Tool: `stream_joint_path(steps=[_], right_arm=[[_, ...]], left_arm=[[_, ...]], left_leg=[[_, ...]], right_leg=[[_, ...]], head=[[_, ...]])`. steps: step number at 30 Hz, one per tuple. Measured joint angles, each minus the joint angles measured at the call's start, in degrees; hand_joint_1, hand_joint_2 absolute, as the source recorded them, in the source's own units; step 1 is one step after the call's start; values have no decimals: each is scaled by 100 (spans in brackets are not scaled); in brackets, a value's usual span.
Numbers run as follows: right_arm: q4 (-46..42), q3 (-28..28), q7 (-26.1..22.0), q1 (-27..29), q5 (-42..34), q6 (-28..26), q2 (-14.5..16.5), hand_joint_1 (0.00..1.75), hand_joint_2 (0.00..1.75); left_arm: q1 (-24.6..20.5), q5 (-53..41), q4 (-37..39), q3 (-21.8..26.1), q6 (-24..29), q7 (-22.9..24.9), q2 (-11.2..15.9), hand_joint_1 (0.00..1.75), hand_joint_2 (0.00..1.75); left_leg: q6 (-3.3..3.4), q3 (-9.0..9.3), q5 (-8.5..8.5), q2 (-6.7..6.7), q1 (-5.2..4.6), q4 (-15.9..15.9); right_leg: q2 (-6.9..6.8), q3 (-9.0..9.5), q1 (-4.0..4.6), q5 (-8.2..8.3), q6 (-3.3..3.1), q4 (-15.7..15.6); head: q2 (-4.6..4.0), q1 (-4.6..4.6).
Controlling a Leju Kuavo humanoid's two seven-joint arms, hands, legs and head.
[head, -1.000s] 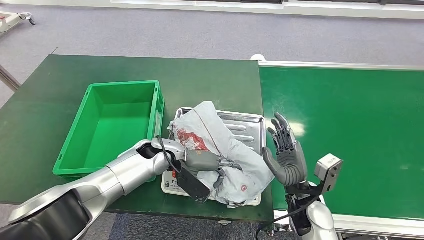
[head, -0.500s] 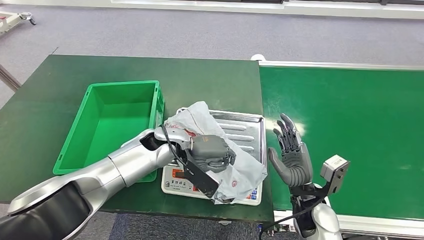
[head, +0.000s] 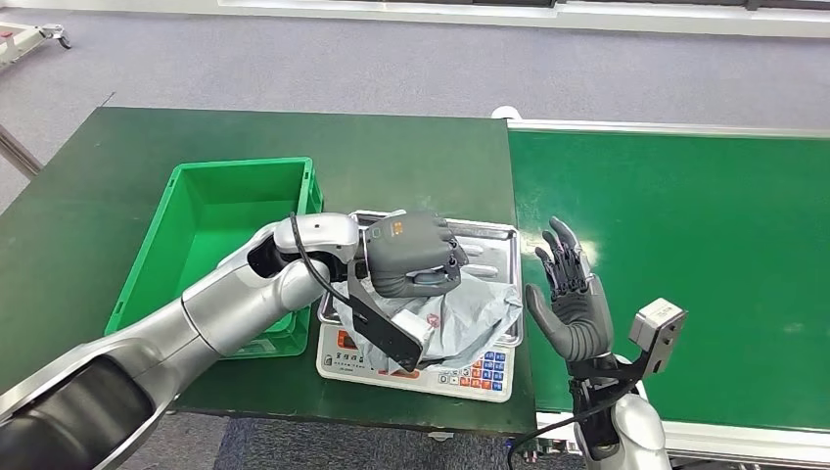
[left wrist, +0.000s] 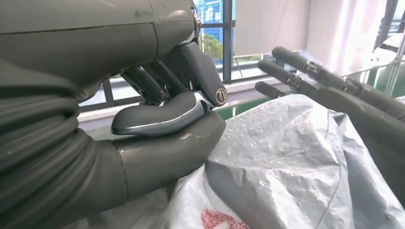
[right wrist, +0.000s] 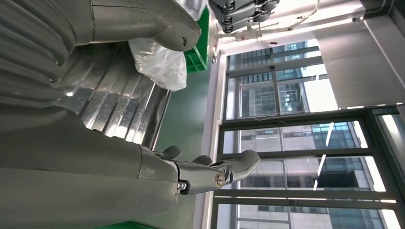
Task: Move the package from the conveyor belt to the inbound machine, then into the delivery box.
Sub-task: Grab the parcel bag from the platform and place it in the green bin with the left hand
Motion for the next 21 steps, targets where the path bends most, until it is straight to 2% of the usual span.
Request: stream_joint_path(steps=[21], right_arm=[[-4,-89,117,-10,13,55,95,0,175]], left_arm=[[31,-244,-634,450,86,132,125,175,175]], left_leg=[[0,0,0,0,0,0]], right_leg=[[0,0,0,0,0,0]], head=[[0,0]])
